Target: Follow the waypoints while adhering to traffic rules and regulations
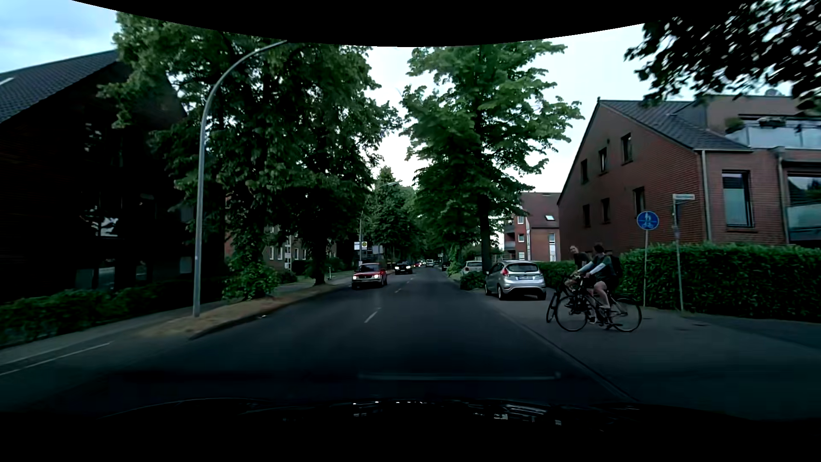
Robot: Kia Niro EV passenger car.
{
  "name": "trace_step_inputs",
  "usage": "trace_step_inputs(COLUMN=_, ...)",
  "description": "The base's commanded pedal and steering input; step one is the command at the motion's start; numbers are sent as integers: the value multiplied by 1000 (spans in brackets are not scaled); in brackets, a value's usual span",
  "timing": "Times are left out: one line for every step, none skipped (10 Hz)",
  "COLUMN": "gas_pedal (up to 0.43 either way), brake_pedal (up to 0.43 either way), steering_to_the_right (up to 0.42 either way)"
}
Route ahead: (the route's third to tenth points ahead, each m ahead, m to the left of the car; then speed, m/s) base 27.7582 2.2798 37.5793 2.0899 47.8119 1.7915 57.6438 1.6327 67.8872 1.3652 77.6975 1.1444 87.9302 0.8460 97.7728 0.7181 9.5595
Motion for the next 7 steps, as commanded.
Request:
trace_step_inputs(gas_pedal=311, brake_pedal=0, steering_to_the_right=20)
trace_step_inputs(gas_pedal=311, brake_pedal=0, steering_to_the_right=19)
trace_step_inputs(gas_pedal=311, brake_pedal=0, steering_to_the_right=12)
trace_step_inputs(gas_pedal=311, brake_pedal=0, steering_to_the_right=7)
trace_step_inputs(gas_pedal=311, brake_pedal=0, steering_to_the_right=6)
trace_step_inputs(gas_pedal=299, brake_pedal=0, steering_to_the_right=6)
trace_step_inputs(gas_pedal=299, brake_pedal=0, steering_to_the_right=5)
